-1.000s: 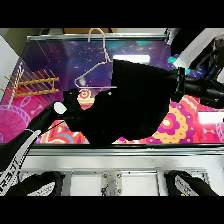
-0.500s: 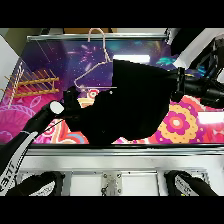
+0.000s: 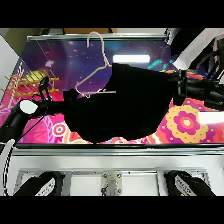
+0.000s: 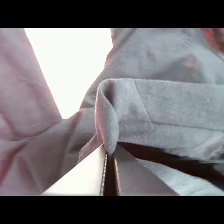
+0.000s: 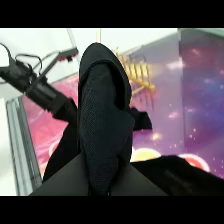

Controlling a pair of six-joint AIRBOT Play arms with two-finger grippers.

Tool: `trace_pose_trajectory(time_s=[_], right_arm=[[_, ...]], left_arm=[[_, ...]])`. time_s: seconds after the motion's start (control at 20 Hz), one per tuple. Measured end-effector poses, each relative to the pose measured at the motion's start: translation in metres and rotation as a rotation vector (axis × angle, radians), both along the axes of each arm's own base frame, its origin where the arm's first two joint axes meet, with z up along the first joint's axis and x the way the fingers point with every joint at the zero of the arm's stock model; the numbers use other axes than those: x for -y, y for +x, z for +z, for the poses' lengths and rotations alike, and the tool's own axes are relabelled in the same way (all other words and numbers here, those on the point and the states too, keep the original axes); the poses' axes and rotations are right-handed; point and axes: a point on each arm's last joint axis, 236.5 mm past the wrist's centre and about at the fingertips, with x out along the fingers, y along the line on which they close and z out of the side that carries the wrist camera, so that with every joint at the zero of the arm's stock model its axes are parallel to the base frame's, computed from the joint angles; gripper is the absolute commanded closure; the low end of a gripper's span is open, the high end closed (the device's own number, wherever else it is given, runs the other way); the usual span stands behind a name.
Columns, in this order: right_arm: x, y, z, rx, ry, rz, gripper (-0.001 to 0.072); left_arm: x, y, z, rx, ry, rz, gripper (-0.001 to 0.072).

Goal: Fold the clothes and pants, and hang the long-sleeved shirts on hangers.

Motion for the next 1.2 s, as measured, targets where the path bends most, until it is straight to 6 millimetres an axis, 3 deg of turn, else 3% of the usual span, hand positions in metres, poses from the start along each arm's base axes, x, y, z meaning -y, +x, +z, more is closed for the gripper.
trace_pose_trajectory(time_s=[0.3, 0.55, 0.75, 0.95, 1.1, 1.2], right_arm=[[0.001, -0.018, -0.028, -0.073, -0.129, 0.036, 0.0701], [0.010, -0.014, -0.049, -0.112, -0.218, 0.000, 0.0701], [0.014, -0.014, -0.065, -0.151, -0.248, -0.012, 0.0701], [0.016, -0.007, -0.083, -0.199, -0.219, -0.057, 0.0700], [0.018, 0.010, -0.077, -0.196, -0.138, -0.130, 0.0701], [0.019, 0.021, -0.068, -0.182, -0.081, -0.174, 0.0700]], left_arm=[[-0.013, 0.001, 0.007, 0.023, 0.017, 0.016, 0.0689], [-0.019, -0.002, 0.035, 0.117, 0.053, 0.007, 0.0689], [-0.021, -0.012, 0.091, 0.272, 0.078, 0.003, 0.0689], [-0.019, -0.031, 0.179, 0.487, 0.093, -0.008, 0.0689], [-0.012, -0.061, 0.233, 0.614, 0.101, -0.038, 0.0689], [0.000, -0.084, 0.251, 0.663, 0.097, -0.087, 0.0689]])
